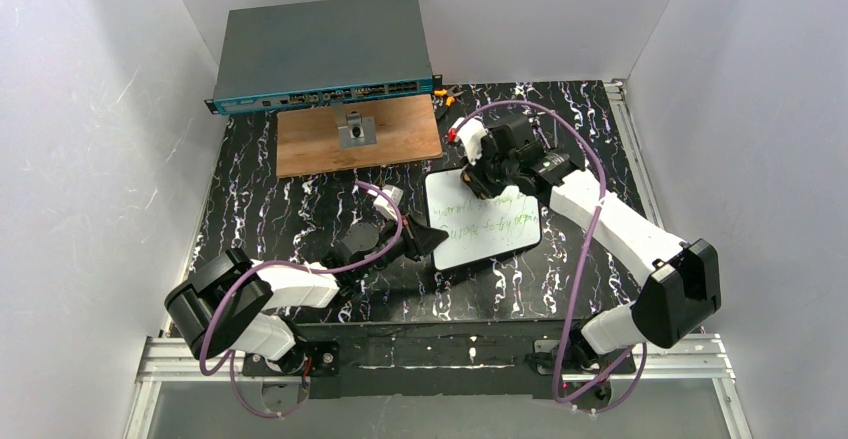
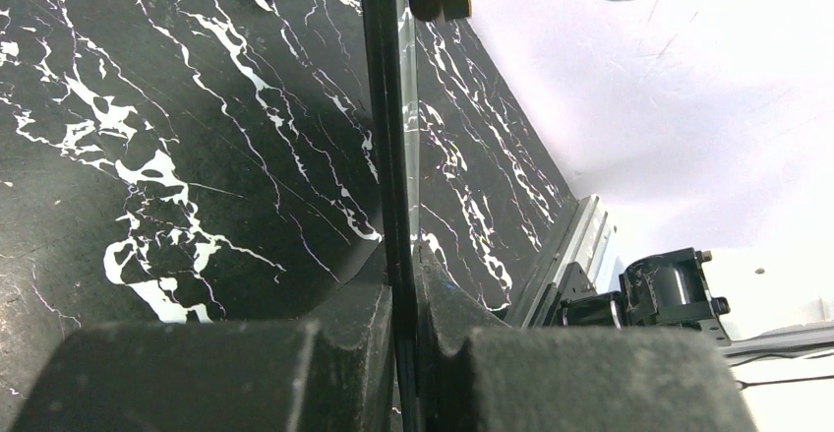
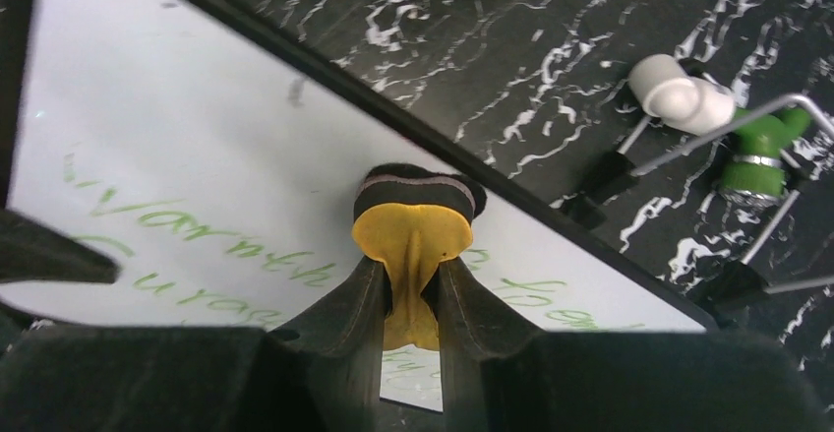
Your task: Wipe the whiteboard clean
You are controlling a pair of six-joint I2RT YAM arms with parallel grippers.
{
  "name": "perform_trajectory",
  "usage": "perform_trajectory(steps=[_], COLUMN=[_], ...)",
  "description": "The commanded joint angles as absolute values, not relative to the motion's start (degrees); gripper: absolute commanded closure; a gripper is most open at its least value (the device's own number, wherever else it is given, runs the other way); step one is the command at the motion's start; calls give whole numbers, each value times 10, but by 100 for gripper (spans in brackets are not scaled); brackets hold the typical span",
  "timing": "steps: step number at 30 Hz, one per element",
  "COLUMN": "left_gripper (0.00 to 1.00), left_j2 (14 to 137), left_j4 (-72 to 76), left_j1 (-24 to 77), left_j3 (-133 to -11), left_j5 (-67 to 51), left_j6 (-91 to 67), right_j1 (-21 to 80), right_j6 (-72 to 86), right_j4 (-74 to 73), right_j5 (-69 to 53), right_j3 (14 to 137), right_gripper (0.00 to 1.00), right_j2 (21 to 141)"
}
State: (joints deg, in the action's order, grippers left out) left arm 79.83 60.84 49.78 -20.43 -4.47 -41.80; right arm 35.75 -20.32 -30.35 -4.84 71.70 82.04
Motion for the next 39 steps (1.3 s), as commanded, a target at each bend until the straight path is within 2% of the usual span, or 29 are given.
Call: perform_trajectory(steps=[1,5,8,13,15,20,26,28,33,39], left_gripper=[100,100,100,100,100,100,100,100,100,100], left_j2=[792,789,789,787,789,792,788,788,789,788], left_j4=[597,595,597,595,597,598,596,597,600,601], left_j1=[511,512,511,511,511,511,511,511,512,511], left_j3=[-215,-214,-212,-213,-213,-214,-213,-213,-213,-213], left_j5=[-105,-107,-106,-108,-109,-111,-111,-111,-112,-113], left_j6=[-362,-360,-359,-358,-358,-360,-359,-359,-361,-360], right_j1=[333,330,330,331,331,316,294,294,294,294], right_j6=[-187,-233,-283,-292,-267,-172,-160,-178,-247,-253], right_j4=[-235,-279,-346,-379,-362,-269,-232,-242,-341,-365], right_j5=[14,-77,-211,-290,-282,-99,-41,-58,-224,-263], right_j3=[703,694,702,725,731,723,690,689,714,746], right_gripper=[99,99,99,99,99,99,99,99,99,99], right_j2=[812,809,812,809,805,803,800,801,808,809])
